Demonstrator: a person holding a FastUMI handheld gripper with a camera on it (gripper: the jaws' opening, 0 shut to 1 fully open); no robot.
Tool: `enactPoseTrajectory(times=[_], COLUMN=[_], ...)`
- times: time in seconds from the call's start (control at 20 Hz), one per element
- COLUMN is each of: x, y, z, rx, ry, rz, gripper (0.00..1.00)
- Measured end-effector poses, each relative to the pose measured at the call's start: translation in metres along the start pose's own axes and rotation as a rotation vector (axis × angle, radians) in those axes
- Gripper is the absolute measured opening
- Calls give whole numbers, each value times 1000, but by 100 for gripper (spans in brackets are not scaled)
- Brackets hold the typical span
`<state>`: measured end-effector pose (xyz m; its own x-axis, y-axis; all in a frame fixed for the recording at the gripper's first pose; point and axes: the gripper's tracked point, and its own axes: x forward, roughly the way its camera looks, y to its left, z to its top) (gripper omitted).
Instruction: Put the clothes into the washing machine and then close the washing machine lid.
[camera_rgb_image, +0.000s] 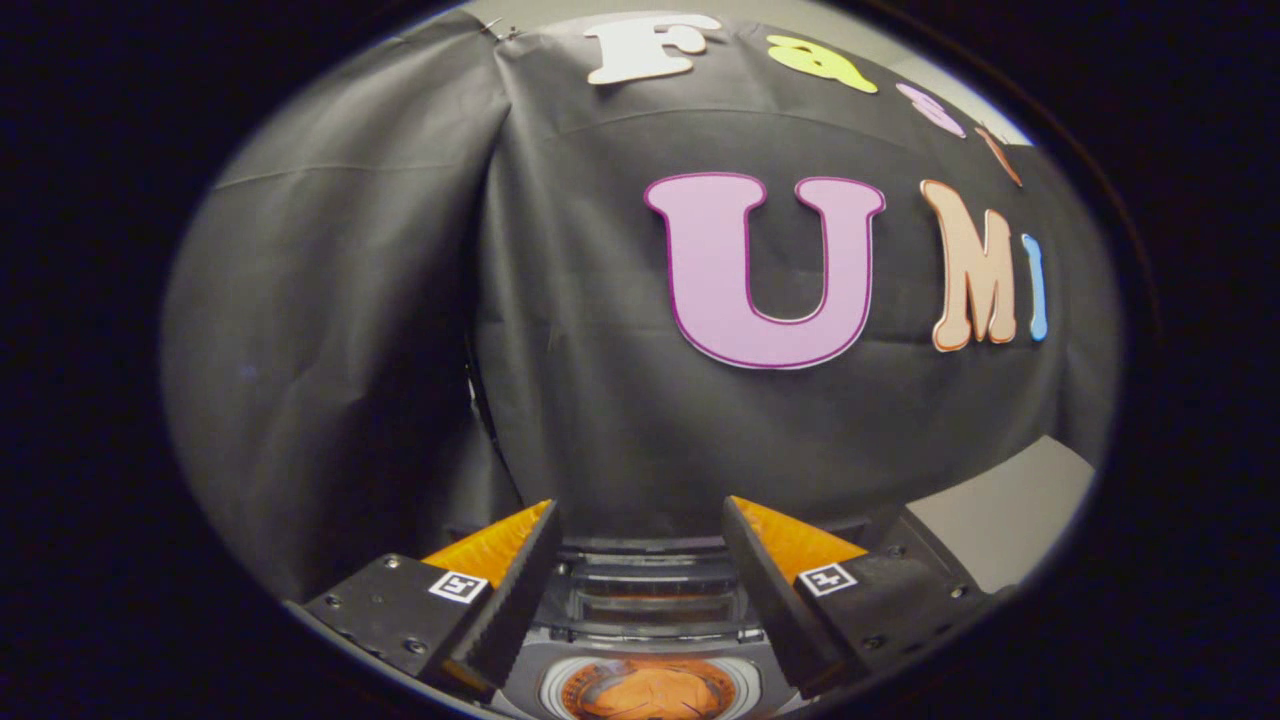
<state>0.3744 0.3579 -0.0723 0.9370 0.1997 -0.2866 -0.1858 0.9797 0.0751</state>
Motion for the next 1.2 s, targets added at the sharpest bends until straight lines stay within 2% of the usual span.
enactPoseTrajectory(times=[0.2,0.35,0.4,0.6,0.7,0.75,0.8,1.05,1.2], x=[35,58,65,88,85,87,89,81,85], y=[-5,-5,-7,-3,-8,-8,-7,-8,-10], z=[1,-11,-18,-49,-77,-61,-66,-61,-61], rx=[50,-15,-39,7,-29,-34,-14,-21,-33], ry=[5,15,27,86,176,105,123,47,37], rz=[-19,-22,-31,-31,-39,-33,-37,-22,-43], gripper=[96,96,96,97,96,97,97,98,98])
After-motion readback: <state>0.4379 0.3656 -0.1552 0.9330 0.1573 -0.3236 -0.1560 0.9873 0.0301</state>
